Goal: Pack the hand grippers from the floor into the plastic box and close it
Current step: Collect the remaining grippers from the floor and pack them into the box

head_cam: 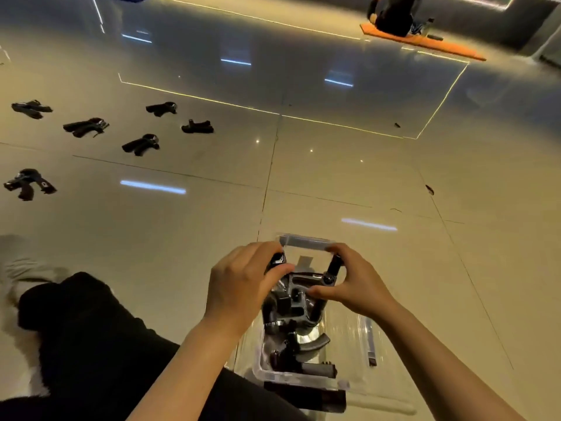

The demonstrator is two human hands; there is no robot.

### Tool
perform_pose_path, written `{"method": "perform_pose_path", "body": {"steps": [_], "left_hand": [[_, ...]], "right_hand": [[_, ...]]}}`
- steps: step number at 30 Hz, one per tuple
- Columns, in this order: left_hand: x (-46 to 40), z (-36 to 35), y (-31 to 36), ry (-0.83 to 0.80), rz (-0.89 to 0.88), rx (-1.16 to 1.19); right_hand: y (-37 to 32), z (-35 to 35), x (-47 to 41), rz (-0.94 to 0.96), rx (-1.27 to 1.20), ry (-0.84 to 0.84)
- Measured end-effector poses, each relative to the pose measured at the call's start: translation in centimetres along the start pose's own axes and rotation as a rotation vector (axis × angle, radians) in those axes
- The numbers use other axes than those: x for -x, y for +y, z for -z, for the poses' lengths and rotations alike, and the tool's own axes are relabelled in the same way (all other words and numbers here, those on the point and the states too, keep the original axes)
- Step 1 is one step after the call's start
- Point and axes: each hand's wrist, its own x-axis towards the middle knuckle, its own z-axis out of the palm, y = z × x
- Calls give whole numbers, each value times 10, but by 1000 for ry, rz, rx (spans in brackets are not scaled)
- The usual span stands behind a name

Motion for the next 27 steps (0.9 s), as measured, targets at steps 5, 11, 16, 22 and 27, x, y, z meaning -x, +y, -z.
{"method": "perform_pose_path", "body": {"steps": [5,11,16,22,27], "left_hand": [[37,-17,-4,-36,152,-64],[93,-41,-8,-52,294,-166],[100,-49,-5,-15,276,-184],[106,-52,-10,-87,388,-109],[108,-56,-14,-131,439,-57]], "right_hand": [[40,-25,-1,-47,118,-164],[63,-58,-2,-24,169,-255],[70,-81,-5,66,234,-331],[81,-84,1,194,437,-466],[86,-67,-3,250,916,-626]]}}
